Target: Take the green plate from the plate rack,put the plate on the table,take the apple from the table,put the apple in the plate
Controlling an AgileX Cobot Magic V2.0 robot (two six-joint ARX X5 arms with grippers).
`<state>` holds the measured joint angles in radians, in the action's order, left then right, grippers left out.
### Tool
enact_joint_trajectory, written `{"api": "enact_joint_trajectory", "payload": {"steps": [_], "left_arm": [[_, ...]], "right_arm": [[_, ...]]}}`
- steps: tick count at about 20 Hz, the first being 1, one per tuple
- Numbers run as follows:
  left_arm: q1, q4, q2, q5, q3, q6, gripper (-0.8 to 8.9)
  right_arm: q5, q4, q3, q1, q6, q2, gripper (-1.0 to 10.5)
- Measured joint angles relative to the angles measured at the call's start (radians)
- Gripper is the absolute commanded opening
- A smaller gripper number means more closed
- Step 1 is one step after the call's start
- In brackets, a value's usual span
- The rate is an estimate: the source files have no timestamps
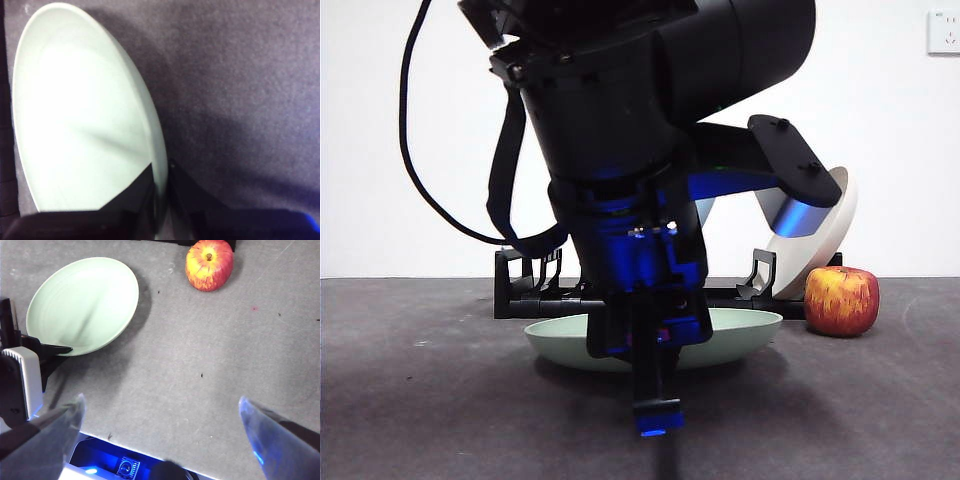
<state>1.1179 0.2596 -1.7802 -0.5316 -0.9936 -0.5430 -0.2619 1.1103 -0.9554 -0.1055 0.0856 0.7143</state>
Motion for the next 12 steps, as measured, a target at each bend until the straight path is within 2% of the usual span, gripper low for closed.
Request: {"api": "enact_joint_trajectory", "payload": {"steps": [2,5,12], "left_arm": [[0.000,0.004,0.000,0.000,0.000,0.000,0.36],[0.000,0.035,0.000,0.011,-0.001,0.002,2.42],[0.000,0.145,0.021,0.011,-0.071,0.068,2.62]], "right_arm": [[0.000,0.000,0.000,0.000,0.000,0.000,6.9],[0.000,0.000,0.000,0.000,0.000,0.000,6.9],[0.000,0.000,0.000,0.000,0.000,0.000,6.9]]}}
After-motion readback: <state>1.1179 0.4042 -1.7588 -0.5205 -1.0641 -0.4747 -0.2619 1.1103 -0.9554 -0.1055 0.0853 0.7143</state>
